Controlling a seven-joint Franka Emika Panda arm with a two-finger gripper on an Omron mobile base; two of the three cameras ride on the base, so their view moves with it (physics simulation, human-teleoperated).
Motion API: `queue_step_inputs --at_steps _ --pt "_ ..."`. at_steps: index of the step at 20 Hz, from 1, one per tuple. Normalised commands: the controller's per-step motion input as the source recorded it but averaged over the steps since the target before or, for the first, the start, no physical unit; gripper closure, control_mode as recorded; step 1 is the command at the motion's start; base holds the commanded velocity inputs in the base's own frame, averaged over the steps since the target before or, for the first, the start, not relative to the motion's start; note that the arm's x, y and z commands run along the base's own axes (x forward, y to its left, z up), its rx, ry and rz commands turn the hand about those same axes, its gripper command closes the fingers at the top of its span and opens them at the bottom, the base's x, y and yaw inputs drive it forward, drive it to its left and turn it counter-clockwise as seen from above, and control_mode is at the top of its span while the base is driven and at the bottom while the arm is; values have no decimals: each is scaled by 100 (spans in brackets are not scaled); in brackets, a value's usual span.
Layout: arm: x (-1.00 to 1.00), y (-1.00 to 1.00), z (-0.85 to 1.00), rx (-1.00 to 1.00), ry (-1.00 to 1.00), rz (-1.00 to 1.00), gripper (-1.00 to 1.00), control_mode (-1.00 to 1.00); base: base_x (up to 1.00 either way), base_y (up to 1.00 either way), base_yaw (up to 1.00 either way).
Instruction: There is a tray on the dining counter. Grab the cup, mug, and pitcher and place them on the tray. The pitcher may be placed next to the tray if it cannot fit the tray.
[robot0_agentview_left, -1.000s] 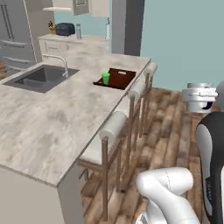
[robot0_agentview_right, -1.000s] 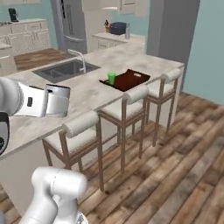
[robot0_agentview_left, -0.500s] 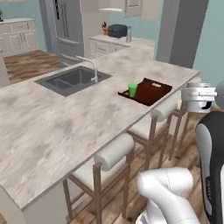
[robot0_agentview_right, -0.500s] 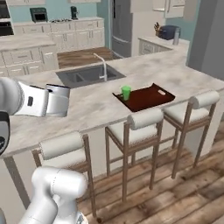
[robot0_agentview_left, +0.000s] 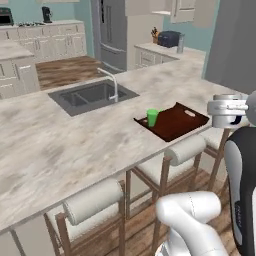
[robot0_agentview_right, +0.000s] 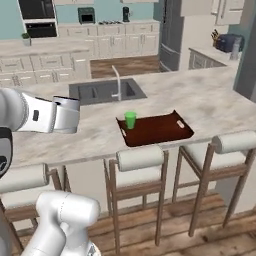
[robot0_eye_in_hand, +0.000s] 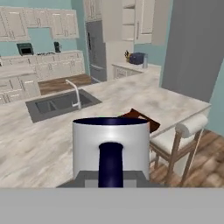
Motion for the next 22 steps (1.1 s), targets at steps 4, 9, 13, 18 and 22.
queue_step_inputs --at_steps 4,9,13,18,22 --pt "0 0 0 0 0 0 100 100 43 -81 40" --pt "0 0 0 0 0 0 100 100 21 -69 40" --pt "0 0 0 0 0 0 100 100 24 -35 33" --pt "0 0 0 0 0 0 100 100 37 -22 25" --pt "0 0 0 0 0 0 100 100 57 -37 27"
